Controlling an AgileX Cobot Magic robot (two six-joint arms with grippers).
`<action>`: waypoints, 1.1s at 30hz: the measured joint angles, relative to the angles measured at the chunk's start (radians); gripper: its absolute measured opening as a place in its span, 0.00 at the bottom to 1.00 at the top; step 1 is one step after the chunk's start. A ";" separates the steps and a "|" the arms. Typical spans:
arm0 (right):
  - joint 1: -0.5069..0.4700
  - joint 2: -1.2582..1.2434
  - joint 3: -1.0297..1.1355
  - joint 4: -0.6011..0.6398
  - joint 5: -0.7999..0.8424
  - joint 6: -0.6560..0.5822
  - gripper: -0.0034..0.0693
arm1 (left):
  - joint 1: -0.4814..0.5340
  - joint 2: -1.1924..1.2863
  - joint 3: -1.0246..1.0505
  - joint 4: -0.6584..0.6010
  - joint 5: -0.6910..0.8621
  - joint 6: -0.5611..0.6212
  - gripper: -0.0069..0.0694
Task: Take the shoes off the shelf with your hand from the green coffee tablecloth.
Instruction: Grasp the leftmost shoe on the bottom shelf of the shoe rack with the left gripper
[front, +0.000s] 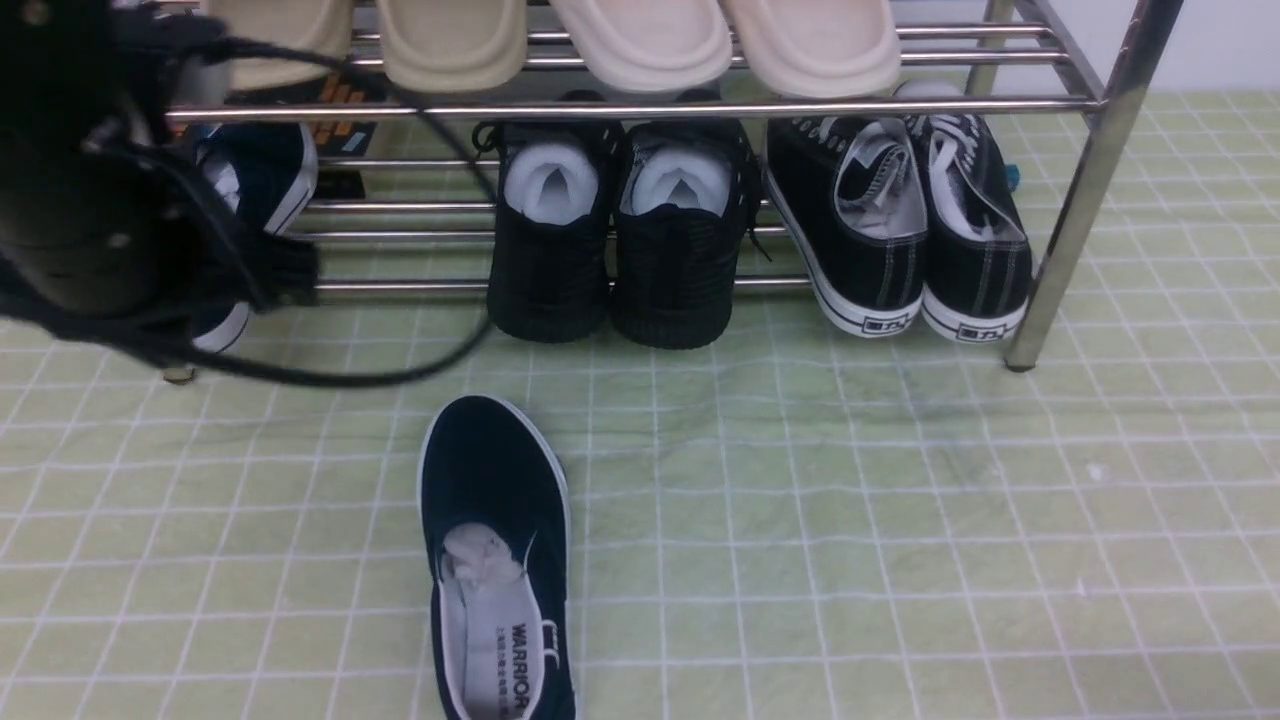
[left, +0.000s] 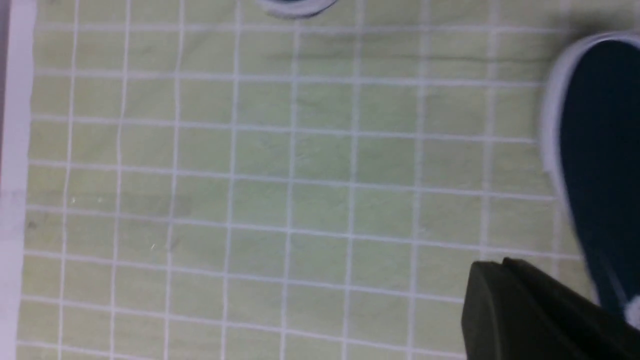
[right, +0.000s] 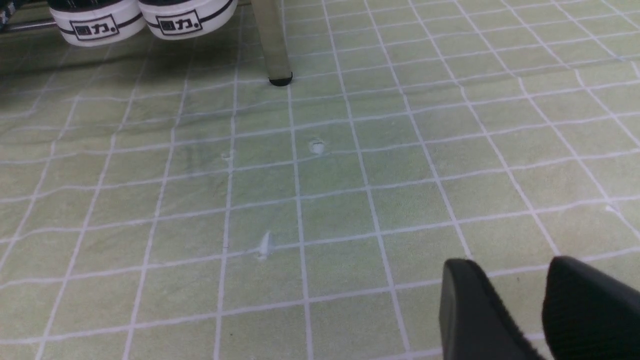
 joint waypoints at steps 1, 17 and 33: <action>0.000 0.000 0.000 0.000 0.000 0.000 0.37 | 0.082 0.003 0.000 -0.057 -0.015 0.070 0.11; 0.000 0.000 0.000 0.000 0.000 0.000 0.37 | 0.265 0.154 -0.001 -0.257 -0.449 0.269 0.29; 0.000 0.000 0.000 0.000 0.000 0.000 0.37 | 0.265 0.356 -0.001 -0.106 -0.774 0.275 0.64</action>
